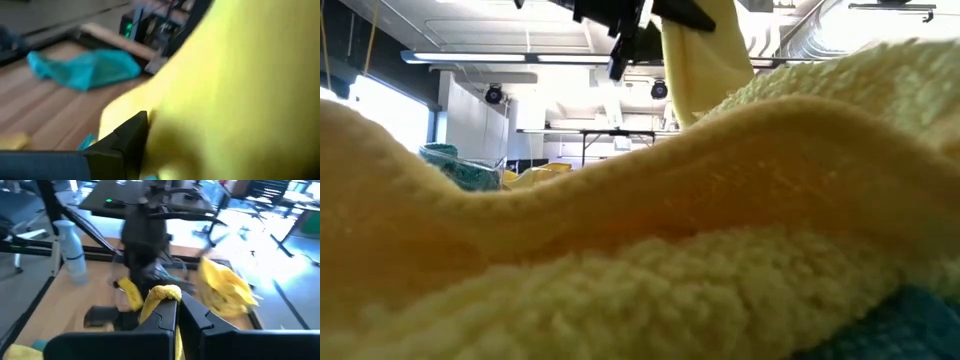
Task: Sort microfiber towel by color & place in baskets
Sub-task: Put the yellow microfiber cloth into the top transparent bin
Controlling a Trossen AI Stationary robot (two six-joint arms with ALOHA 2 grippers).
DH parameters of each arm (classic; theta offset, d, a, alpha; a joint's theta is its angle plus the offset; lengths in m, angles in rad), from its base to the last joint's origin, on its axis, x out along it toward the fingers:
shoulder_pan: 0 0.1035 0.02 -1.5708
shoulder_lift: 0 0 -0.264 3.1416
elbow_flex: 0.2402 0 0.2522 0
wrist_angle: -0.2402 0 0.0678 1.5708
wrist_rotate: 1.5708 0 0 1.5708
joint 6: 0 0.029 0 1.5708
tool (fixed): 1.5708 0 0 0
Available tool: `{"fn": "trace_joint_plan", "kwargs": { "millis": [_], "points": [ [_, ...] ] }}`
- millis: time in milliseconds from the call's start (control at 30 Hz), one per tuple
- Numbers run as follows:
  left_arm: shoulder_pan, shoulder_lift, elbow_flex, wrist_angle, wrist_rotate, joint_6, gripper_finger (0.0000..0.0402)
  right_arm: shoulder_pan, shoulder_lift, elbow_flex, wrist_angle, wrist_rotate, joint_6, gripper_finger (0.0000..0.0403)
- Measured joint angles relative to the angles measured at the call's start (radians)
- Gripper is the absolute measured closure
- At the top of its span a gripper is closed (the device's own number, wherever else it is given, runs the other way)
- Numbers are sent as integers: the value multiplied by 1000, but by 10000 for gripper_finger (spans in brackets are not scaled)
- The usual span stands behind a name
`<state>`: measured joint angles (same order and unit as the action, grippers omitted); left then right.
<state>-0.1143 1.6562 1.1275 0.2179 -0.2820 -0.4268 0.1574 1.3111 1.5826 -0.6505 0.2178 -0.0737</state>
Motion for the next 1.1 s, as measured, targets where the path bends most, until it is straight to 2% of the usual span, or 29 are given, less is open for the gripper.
{"fn": "trace_joint_plan", "kwargs": {
  "millis": [100,167,333,400,700,867,1100],
  "points": [
    [1,-6,0,-26,-24,-16,241,-2,-56,0,-111,25,60,403],
    [4,-21,0,-24,-39,-16,263,-7,-76,0,-202,26,120,403],
    [25,-88,1,-18,-46,-9,371,-5,-81,-15,-362,26,235,403],
    [37,-118,2,-20,-37,-8,392,-5,-80,-46,-360,25,230,403],
    [74,-155,6,-16,19,44,399,-5,-76,-86,-198,33,164,403],
    [82,-149,5,7,23,32,386,-18,-76,-79,-129,33,133,403],
    [103,-150,36,69,152,147,359,-58,-59,-79,-114,33,161,403]
  ]
}}
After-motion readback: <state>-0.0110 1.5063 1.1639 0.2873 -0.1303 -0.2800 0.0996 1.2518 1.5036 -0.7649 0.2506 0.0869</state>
